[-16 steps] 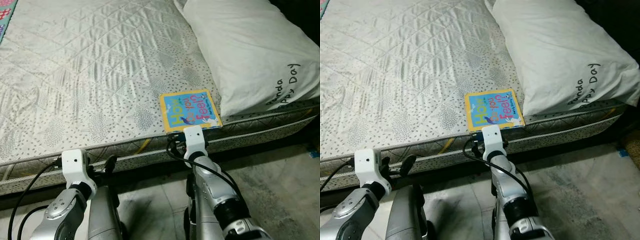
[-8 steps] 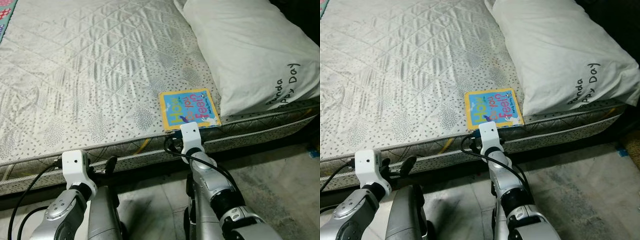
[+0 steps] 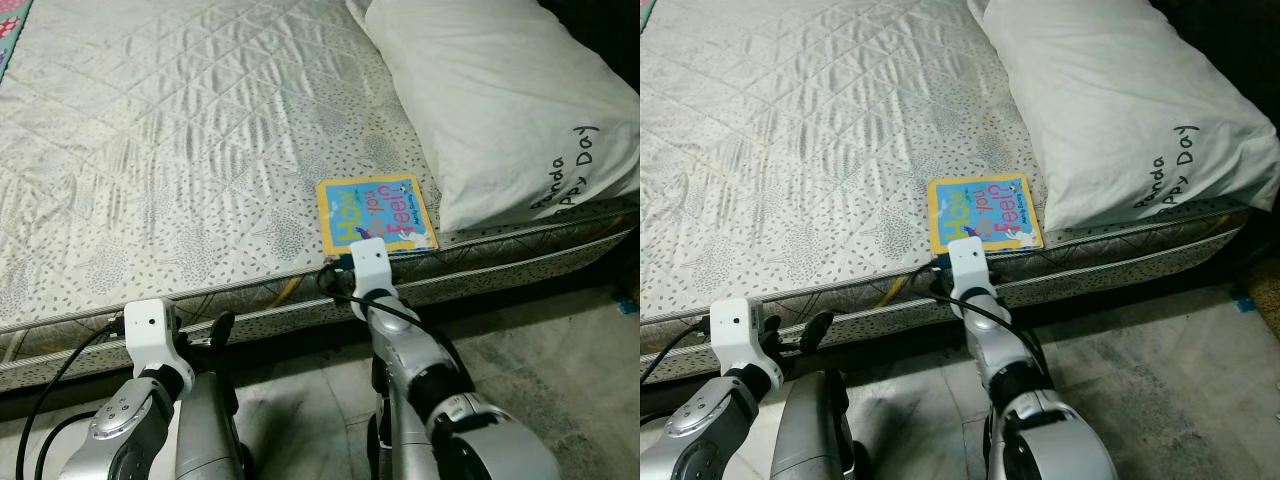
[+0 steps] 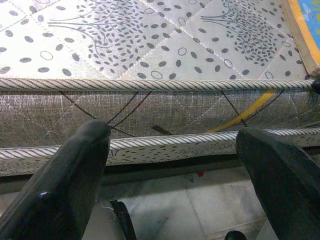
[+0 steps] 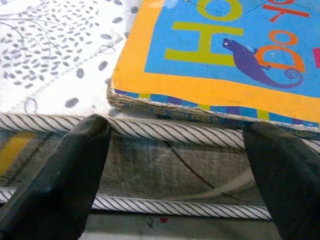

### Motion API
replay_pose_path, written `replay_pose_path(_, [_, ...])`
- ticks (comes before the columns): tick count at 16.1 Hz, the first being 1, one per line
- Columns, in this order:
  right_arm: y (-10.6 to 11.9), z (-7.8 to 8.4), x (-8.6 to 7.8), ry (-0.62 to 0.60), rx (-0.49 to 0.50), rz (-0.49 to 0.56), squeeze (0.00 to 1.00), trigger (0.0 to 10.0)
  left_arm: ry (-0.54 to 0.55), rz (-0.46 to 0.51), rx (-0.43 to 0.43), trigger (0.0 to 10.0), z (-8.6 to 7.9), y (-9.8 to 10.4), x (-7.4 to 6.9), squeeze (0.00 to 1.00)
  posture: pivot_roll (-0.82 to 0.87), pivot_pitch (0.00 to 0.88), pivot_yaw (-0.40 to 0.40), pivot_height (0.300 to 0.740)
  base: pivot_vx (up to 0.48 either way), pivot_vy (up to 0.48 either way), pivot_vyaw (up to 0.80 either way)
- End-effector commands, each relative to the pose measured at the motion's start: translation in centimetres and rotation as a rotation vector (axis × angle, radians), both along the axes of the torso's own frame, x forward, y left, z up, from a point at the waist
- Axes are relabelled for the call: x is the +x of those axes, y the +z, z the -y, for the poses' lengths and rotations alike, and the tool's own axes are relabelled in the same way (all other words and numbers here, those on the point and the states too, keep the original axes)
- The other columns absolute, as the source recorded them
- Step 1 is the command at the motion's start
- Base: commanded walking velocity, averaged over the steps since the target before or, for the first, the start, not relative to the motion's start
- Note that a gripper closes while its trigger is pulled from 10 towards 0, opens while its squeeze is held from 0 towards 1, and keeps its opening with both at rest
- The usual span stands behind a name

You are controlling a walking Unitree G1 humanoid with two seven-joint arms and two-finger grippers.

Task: Clean up the room

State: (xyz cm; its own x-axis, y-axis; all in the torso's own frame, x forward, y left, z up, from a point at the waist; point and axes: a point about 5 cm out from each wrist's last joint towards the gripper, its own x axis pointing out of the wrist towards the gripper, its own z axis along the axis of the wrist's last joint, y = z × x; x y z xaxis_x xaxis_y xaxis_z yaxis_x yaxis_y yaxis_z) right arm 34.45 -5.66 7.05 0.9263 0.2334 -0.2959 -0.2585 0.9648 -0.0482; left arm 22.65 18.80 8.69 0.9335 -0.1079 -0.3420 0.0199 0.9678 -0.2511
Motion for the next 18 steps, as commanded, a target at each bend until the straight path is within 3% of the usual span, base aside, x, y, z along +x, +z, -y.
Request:
replay_pose_path(1, [-0.2, -0.7, -0.2, 0.005, 0.018, -0.019, 0.0, 10.0, 0.018, -0.018, 0.017, 10.0, -0.6, -0.1, -0.4, 0.0, 0.01, 0.256, 0.024, 0.549, 0.0, 0.0, 0.0])
replay_pose_path(8, [-0.3, -1.4, -0.1, -0.021, 0.04, -0.069, 0.0, 10.0, 0.013, -0.029, 0.02, 10.0, -0.5, -0.2, -0.6, 0.0, 0.02, 0.254, 0.022, 0.549, 0.0, 0.0, 0.0])
replay_pose_path(18, [0.7, -0.2, 1.0, -0.097, 0.067, -0.056, 0.0, 10.0, 0.015, -0.039, 0.027, 10.0, -0.6, -0.4, -0.5, 0.0, 0.03, 0.236, 0.023, 0.549, 0.0, 0.0, 0.0])
